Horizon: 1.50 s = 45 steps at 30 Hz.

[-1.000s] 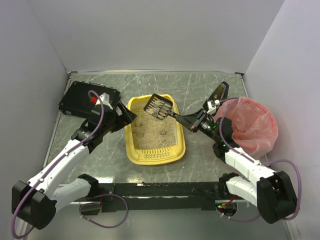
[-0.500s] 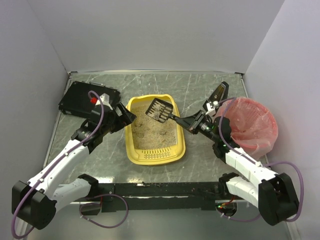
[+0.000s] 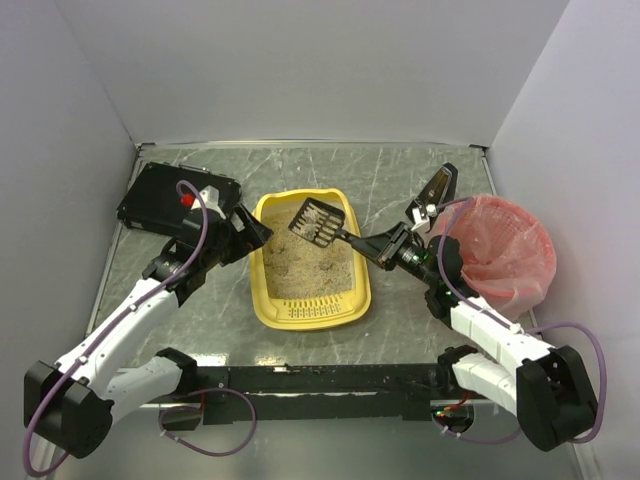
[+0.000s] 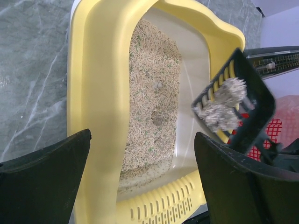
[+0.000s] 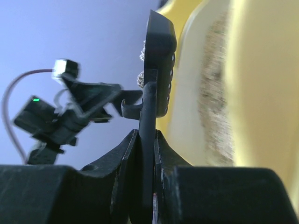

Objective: Clean the litter box

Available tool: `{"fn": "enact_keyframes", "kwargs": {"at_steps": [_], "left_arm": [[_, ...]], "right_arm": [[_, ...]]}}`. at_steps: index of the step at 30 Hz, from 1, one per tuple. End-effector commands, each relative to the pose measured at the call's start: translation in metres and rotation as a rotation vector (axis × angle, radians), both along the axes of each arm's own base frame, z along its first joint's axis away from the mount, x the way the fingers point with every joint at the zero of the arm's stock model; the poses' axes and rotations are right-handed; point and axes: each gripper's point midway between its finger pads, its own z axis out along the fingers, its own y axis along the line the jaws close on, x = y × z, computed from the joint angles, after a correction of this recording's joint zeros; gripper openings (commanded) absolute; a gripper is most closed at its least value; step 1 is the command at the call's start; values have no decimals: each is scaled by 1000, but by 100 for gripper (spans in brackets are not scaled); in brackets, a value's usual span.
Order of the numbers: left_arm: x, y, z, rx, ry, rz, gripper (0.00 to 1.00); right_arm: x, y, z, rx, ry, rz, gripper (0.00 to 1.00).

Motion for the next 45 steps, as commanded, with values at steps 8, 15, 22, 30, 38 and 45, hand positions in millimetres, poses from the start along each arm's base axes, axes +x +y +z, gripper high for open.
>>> {"fn": "enact_keyframes", "kwargs": {"at_steps": [8,15,22,30,38,45], "left_arm": [[2,2,18,-9,-45,4,97],[0,5,19,-14,-70,12,97],[2,4,20,-13,-82,7,97],[7,-1,26,-4,-97,-22,97],[9,-8,26,-13,-102,-55,97],[15,-17,21,-17,-91,-85,97]], "right_arm": [[8,4,50,81,-98,31,0],[6,2,51,40,-50,17,0],[-3,-20,89,-37,-28,-78,0],[-12,-48,131,43,-71,-130,0],[-22,-104,137,5,-95,-309,0],[-35,-142,124,61,-60,-370,0]]}}
